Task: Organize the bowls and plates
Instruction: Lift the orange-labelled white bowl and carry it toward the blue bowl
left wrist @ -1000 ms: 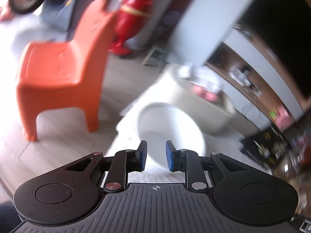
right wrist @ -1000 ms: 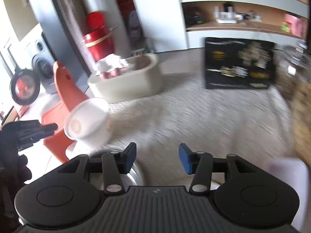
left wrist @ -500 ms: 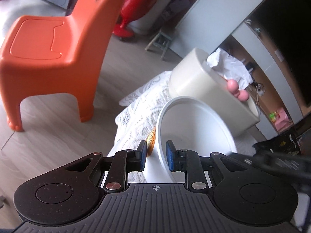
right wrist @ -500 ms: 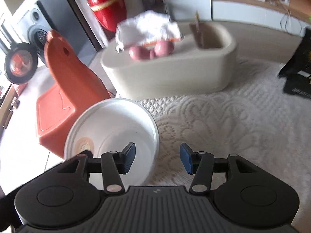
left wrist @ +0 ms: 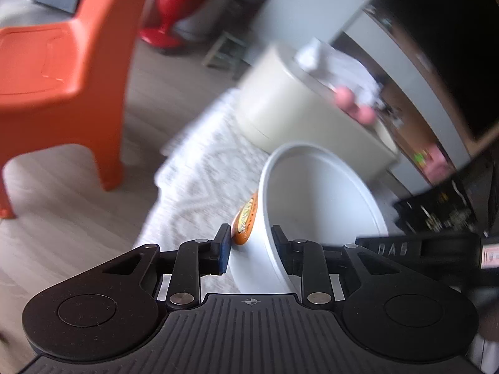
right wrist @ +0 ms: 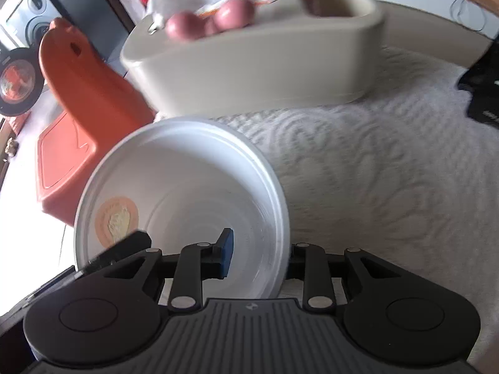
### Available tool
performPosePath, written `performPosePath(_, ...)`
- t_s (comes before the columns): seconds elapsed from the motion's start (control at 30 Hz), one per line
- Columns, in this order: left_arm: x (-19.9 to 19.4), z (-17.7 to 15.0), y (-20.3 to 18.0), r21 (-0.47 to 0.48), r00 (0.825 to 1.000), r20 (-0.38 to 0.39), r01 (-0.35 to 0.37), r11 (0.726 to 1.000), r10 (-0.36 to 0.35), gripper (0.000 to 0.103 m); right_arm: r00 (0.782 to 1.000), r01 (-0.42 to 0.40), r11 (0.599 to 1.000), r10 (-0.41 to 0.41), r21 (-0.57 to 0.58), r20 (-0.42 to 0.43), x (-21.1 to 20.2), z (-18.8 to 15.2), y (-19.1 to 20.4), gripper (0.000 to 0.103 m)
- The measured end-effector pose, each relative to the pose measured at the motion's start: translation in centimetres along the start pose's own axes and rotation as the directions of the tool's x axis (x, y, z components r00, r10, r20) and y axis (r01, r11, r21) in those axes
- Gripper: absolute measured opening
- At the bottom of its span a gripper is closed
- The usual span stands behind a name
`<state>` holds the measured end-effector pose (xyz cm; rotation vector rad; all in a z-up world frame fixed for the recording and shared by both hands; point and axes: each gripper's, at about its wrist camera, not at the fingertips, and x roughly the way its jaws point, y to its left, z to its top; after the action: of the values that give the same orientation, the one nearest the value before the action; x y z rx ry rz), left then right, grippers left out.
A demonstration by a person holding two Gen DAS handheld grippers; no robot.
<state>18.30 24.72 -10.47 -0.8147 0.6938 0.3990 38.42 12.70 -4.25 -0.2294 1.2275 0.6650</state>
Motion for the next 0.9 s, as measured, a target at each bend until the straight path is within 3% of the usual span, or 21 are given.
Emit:
performPosePath(0.13,0.8,-0.5,-1.0,0.024,0.997,-0.052,0.065,0.998,-0.064,0.031,0.999,0.036,0.999,-0.036,0.018,0.018,-0.7,0.2,-1.6,0.027)
performPosePath(0.3,1.7,-0.9,-0.9,0.003,0.995,-0.075,0.067,0.998,-0.067,0.031,0.999,0.014,0.996,-0.012,0.087,-0.031,0.9,0.1,-3.0,0.029)
performPosePath(0.53,1.6,-0.5,-1.6,-0.008,0.994,-0.086,0.060,0.998,-0.060,0.031,1.000,-0.014,0.997,0.016,0.075,-0.020,0.6,0.0,-3.6,0.028)
performPosePath(0.73,0.1,0.1,-5.9,0.066,0.995,-0.080,0.070,0.995,-0.065,0.032,0.999,-0.042,0.997,0.040,0.067,0.016,-2.7,0.0,-5.8,0.027)
performPosePath(0.9,2.2,-0.6,-11.1,0.147,0.978,-0.189,0.111,0.983,-0.083,0.031,1.000,0.004,0.993,-0.006,0.116,0.017,-5.0,-0.6,-10.7,0.028)
